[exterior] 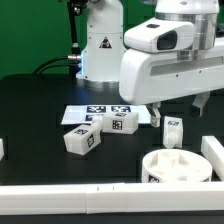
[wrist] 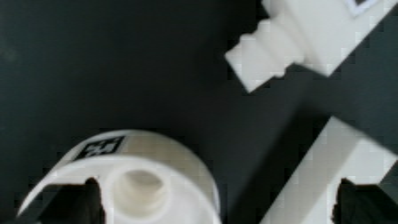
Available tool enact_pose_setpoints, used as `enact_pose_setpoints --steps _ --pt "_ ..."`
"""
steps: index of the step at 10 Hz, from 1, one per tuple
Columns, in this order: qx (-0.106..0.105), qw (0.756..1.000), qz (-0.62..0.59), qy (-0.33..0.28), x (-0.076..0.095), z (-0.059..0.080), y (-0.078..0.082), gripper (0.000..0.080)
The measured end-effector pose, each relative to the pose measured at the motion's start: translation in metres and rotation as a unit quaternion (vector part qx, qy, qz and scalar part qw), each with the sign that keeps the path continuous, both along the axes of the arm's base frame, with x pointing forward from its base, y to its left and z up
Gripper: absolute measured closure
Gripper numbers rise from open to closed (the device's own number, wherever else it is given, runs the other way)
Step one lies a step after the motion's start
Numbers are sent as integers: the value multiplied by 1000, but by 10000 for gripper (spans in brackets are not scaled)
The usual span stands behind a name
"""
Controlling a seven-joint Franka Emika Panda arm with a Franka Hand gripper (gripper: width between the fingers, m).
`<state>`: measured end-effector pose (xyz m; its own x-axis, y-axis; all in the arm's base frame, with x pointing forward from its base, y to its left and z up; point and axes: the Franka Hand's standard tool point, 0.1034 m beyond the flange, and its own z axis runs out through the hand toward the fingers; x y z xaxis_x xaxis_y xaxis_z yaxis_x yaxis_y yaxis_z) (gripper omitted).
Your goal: Assemble stool
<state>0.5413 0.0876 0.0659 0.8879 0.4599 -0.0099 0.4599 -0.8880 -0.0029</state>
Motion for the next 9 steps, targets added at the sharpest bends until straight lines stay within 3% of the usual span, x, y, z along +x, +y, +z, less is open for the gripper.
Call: enact_pose_setpoints --steps 4,5,7,9 --pt "1 1000 -14 -1 -1 -2 0 150" --pt "7 996 -86 -11 -12 -10 4 150" --pt "12 993 -117 -15 -54 -36 5 150" --pt "10 993 -115 -10 -51 -34 5 150"
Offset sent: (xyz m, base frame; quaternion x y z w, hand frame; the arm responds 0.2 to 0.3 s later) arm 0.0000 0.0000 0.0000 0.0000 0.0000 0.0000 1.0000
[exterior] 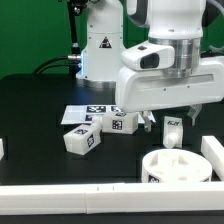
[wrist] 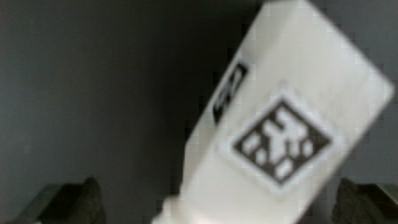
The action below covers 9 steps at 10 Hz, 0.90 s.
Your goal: Assemble stool
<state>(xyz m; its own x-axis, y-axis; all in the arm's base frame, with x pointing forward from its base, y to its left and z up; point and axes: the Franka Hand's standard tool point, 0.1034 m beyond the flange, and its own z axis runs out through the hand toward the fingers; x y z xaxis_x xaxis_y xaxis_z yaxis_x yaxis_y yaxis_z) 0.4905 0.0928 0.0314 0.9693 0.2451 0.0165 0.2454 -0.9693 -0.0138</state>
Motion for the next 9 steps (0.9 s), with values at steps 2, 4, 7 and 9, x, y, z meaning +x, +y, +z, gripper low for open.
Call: enact_pose_setpoints --steps 2,4,7,9 --pt "3 1000 -29 5 -4 -4 0 150" --pt "13 994 -104 25 -17 -19 9 150" --pt "14 994 -109 27 -16 -21 9 414" --pt "14 994 -105 27 -16 -21 9 479"
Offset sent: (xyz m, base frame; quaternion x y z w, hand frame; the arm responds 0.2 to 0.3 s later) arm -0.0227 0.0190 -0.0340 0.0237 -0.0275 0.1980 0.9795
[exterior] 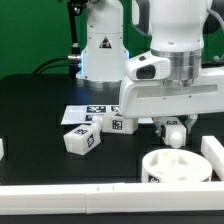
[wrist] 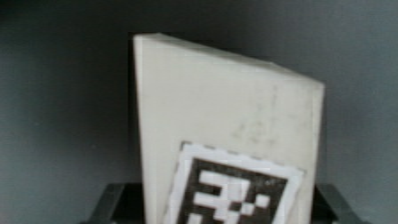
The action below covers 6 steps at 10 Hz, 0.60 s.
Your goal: Assemble stool
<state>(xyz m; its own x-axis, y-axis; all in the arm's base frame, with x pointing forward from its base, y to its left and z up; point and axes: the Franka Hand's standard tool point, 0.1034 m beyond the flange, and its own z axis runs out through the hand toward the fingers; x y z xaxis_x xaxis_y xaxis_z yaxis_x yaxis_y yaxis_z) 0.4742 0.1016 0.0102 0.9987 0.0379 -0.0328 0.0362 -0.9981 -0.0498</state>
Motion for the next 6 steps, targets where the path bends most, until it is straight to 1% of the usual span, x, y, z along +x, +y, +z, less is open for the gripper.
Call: enact_pose_setpoints --steps 1,2,3,4,5,6 --pt "0 1000 12 -1 0 0 2 479" --pt "-3 998 54 -13 -2 5 19 479" --pt "-3 991 134 -25 -7 7 33 479" --pt "-4 975 220 -30 -7 10 35 479" --pt "-5 964 265 -33 -5 10 32 479" --pt "-5 958 286 -33 -5 10 32 479"
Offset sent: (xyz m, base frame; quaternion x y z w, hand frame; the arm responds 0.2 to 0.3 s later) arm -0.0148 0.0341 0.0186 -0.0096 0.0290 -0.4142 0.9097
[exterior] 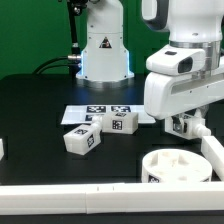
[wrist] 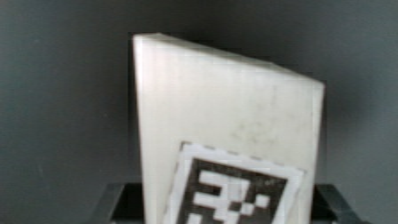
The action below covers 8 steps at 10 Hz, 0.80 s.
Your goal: Assemble stool
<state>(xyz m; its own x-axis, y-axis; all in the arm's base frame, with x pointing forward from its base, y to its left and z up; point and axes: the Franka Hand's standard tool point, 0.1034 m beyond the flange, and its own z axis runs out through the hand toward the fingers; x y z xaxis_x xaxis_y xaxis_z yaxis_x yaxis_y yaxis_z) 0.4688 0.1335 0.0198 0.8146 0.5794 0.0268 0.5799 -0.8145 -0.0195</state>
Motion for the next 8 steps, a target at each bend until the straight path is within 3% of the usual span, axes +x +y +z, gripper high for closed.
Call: enact_pose_setpoints --steps 2,3,5,6,8 --pt "-2 998 64 -2 0 0 0 479" --pt "-10 987 163 -6 -2 0 9 479" --pt "-17 946 324 -6 -7 -2 10 479" --pt "-16 936 353 -13 -10 -4 1 479" --pt "-19 918 397 -11 -10 -5 -1 479"
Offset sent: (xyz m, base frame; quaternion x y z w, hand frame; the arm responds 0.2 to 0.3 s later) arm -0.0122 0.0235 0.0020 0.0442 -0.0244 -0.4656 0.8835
